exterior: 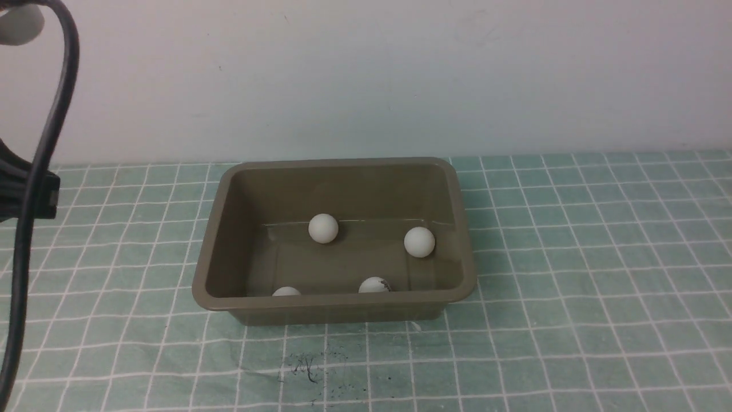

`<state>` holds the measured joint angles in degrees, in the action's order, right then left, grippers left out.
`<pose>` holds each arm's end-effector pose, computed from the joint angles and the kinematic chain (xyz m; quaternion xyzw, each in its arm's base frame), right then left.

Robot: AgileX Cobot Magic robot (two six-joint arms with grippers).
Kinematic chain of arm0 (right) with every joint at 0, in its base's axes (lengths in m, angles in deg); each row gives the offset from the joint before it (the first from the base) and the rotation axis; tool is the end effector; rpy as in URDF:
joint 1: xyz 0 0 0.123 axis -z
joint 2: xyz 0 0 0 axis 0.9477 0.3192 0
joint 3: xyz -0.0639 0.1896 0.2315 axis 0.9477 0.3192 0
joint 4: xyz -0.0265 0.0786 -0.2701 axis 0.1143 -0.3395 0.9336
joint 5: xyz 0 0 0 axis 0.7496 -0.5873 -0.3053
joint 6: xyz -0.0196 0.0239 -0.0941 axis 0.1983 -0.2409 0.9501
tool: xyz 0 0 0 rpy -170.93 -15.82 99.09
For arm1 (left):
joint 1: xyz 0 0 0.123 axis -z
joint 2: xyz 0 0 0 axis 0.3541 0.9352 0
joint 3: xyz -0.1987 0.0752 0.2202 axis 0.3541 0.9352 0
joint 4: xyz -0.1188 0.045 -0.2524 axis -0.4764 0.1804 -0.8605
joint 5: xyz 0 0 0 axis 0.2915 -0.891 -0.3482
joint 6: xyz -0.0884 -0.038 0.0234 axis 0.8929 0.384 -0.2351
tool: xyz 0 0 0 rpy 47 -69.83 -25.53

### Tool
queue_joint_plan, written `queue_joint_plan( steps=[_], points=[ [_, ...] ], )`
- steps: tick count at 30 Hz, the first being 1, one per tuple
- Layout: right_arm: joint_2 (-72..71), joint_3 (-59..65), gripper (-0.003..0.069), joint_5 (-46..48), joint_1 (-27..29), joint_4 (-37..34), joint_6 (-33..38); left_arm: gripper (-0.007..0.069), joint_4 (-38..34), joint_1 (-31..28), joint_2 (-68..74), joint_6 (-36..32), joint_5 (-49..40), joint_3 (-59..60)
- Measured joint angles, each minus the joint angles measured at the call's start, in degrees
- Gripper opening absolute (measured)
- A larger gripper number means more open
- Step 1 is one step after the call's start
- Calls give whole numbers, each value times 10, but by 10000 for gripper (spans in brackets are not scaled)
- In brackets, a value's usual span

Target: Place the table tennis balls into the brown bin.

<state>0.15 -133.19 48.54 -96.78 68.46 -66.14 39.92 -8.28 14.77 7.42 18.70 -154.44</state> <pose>0.1384 0.0531 0.4474 -0.0789 0.8075 0.1308 0.5698 0.1774 -0.0442 0.4323 0.0859 0.9141 -0.0755 0.3890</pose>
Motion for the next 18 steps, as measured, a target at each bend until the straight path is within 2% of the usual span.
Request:
queue_joint_plan(
  steps=[2,6,10,14,18],
  points=[
    [-54,54,-13,-26,0,19,-13,-5,-5,0,-4,0,0,0],
    [-246,226,-15,-93,0,105,-68,-5,-22,0,-15,0,0,0],
    [-393,314,-15,-105,0,163,-165,-5,-42,0,-29,0,8,0],
    [-429,345,-15,-87,0,196,-218,-5,-72,0,-58,0,46,10],
    [-422,349,-15,-75,0,197,-237,-5,-81,0,-120,0,88,57]
  ],
)
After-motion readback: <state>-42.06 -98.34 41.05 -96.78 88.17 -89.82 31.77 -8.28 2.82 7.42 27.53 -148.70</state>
